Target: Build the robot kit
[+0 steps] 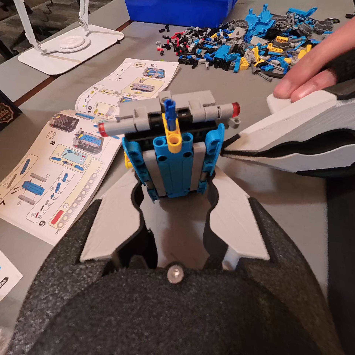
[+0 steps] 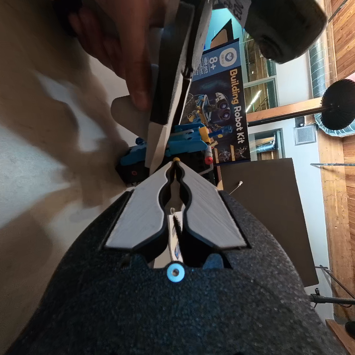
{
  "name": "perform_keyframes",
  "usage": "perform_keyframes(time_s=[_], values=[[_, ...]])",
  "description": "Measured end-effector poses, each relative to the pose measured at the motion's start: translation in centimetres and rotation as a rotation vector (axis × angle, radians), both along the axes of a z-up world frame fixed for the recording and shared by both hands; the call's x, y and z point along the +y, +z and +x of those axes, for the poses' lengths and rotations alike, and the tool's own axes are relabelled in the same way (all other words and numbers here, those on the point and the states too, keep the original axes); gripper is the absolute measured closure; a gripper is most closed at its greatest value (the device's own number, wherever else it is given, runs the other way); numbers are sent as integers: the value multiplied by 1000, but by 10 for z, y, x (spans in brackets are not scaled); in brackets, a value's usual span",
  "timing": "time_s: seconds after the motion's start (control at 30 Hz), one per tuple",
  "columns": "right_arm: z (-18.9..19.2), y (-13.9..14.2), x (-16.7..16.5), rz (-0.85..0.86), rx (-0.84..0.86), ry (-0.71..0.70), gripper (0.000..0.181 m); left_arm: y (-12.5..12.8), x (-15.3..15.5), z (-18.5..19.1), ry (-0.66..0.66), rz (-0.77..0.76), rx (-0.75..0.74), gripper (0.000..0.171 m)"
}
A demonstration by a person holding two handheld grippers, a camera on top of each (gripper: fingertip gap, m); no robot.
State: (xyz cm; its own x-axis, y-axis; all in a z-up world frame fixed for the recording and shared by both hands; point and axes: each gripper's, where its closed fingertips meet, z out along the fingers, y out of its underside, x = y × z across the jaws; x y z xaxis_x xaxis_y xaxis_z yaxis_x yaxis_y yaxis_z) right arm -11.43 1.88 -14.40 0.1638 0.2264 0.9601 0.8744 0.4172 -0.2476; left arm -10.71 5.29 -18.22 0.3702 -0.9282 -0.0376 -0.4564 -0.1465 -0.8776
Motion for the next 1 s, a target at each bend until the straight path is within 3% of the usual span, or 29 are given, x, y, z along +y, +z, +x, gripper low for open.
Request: perform_keyframes(time_s=[0.23,0.33,0.43,0.57,0.6,0.67,0.77,0.87,1.0], values=[[1,0,1,-62,57,8,181,0,1,0,10,-3,-1,106],[12,13,-5,-200,270,61,181,0,1,-1,7,-5,-1,105],[33,12,4,-590,608,76,145,0,1,-1,6,-4,0,105],[30,-18,3,-992,730,101,139,0,1,-1,13,1,3,105],[29,-16,3,-983,731,98,138,0,3,-2,24,3,3,105],[30,-15,-1,-930,691,101,154,0,8,-4,58,4,5,105],[24,-17,-10,-902,650,102,153,0,11,-5,82,5,6,105],[9,-20,-26,-896,581,168,165,0,12,-3,98,-3,3,105],[6,-26,-23,-829,525,128,161,0,12,-3,95,-16,-2,105]])
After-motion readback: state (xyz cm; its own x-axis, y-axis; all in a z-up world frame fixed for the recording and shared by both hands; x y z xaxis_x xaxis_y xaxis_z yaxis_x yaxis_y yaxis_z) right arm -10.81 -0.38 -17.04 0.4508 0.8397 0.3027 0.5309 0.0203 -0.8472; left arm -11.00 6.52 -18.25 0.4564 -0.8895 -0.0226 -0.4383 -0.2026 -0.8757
